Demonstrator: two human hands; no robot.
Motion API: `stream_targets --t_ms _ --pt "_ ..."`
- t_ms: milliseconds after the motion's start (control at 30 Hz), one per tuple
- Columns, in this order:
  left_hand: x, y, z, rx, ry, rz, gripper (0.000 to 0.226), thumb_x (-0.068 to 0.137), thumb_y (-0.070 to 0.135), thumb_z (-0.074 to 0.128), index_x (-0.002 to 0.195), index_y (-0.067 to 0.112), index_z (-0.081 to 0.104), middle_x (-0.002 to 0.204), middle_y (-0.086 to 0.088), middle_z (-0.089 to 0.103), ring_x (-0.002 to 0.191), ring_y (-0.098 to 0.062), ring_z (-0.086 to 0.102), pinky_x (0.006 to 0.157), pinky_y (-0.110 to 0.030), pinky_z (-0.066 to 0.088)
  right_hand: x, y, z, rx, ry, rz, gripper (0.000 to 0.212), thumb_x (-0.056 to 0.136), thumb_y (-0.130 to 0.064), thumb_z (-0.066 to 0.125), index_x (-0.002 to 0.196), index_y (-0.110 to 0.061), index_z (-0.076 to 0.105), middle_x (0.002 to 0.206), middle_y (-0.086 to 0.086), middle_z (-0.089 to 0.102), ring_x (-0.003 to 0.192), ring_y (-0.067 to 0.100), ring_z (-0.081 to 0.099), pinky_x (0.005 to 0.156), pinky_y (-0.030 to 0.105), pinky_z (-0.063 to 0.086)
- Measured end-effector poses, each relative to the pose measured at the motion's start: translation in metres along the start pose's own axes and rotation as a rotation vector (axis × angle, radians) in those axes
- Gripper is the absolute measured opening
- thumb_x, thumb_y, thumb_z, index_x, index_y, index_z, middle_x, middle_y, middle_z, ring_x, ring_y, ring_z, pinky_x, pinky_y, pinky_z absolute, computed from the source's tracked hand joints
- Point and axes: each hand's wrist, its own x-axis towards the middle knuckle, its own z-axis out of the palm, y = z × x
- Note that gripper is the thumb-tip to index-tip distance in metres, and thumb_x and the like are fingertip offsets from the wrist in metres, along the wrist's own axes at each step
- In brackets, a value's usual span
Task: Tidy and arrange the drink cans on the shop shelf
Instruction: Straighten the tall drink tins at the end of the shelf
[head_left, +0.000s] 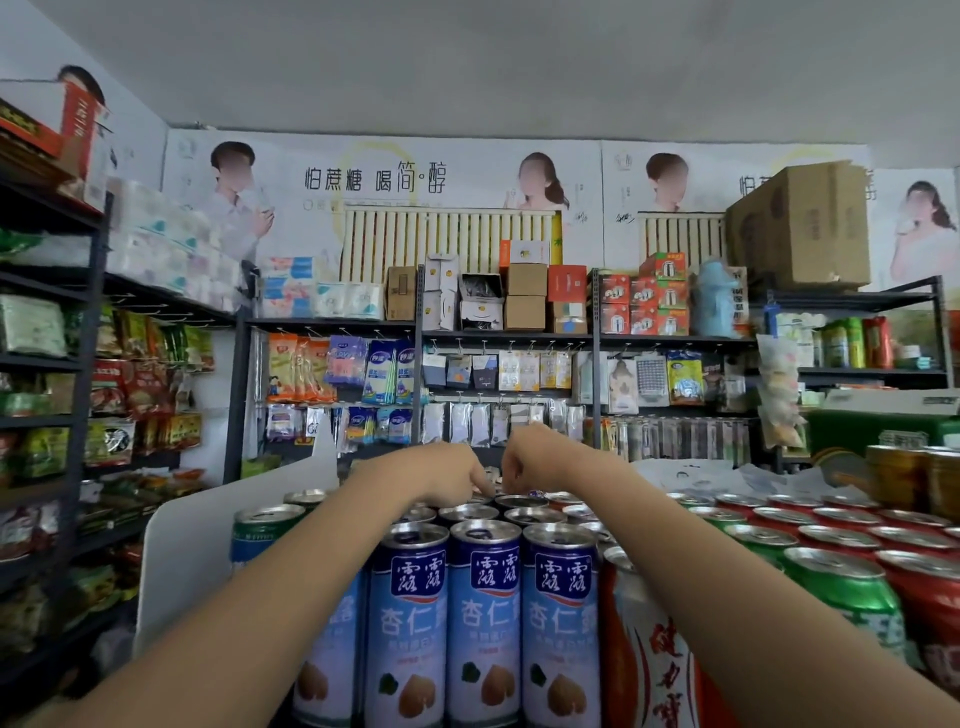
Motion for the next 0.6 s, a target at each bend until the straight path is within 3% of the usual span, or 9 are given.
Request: stream_targets --t_ms 100,133,233,333,500,567,600 --pt "-0.003 0.014 -0.001 0.045 -0.022 -0.001 0.06 0.087 -0.007 0.029 0.13 0.029 0.052 0.141 -0.002 0.045 0.072 -0.018 0.049 0.058 -0.022 0.04 0.0 -0.003 -0.001 -0.04 0.025 -0.018 0.019 0.081 0.004 0.055 0.089 0.0 0.072 0.084 0.009 0.067 0.07 0.015 0.057 0.065 0.023 0.047" --pt "-0.004 0.017 0.0 0.054 -0.021 -0.005 0.06 0.087 -0.007 0.028 0.13 0.028 0.051 0.14 -0.002 0.046 0.075 -0.018 0.05 0.06 -0.022 0.039 -0.001 -0.005 -0.001 -0.058 0.033 -0.031 0.018 0.082 0.003 0.056 0.089 0.0 0.072 0.084 0.01 0.066 0.071 0.017 0.058 0.066 0.024 0.047" --pt "-0.005 0.021 0.002 0.066 -0.004 -0.012 0.058 0.089 -0.006 0.028 0.132 0.026 0.05 0.141 -0.003 0.045 0.108 -0.025 0.052 0.081 -0.026 0.04 -0.005 -0.006 -0.002 -0.105 0.045 -0.06 0.018 0.084 0.002 0.055 0.092 0.001 0.071 0.093 0.012 0.068 0.077 0.018 0.058 0.073 0.027 0.048" --pt "-0.008 0.019 0.003 0.097 -0.005 -0.014 0.061 0.088 -0.007 0.026 0.134 0.027 0.047 0.146 -0.003 0.038 0.119 -0.025 0.047 0.081 -0.025 0.038 -0.009 0.0 -0.005 -0.116 0.028 -0.067 0.02 0.083 0.004 0.054 0.091 0.001 0.072 0.094 0.012 0.071 0.085 0.023 0.065 0.081 0.031 0.053" --pt "-0.012 0.024 0.0 0.133 -0.008 -0.006 0.061 0.088 -0.007 0.026 0.136 0.027 0.046 0.149 0.001 0.032 0.124 -0.023 0.043 0.08 -0.022 0.036 -0.023 0.013 -0.008 -0.181 0.041 -0.06 0.018 0.084 0.002 0.054 0.088 0.001 0.072 0.094 0.012 0.071 0.092 0.021 0.062 0.09 0.036 0.049" --pt "-0.012 0.023 -0.001 0.112 -0.003 0.007 0.061 0.089 -0.007 0.027 0.135 0.027 0.047 0.148 0.002 0.035 0.11 -0.024 0.053 0.071 -0.02 0.041 -0.025 0.015 -0.007 -0.18 0.049 -0.062 0.018 0.083 0.002 0.054 0.087 0.002 0.071 0.092 0.012 0.071 0.09 0.022 0.063 0.09 0.038 0.049" --pt "-0.011 0.021 -0.001 0.086 0.005 0.023 0.06 0.089 -0.006 0.028 0.134 0.028 0.048 0.147 0.001 0.037 0.094 -0.021 0.058 0.062 -0.019 0.04 -0.025 0.015 -0.007 -0.169 0.045 -0.061 0.018 0.083 0.003 0.054 0.087 0.003 0.071 0.092 0.013 0.071 0.09 0.023 0.064 0.089 0.038 0.05"
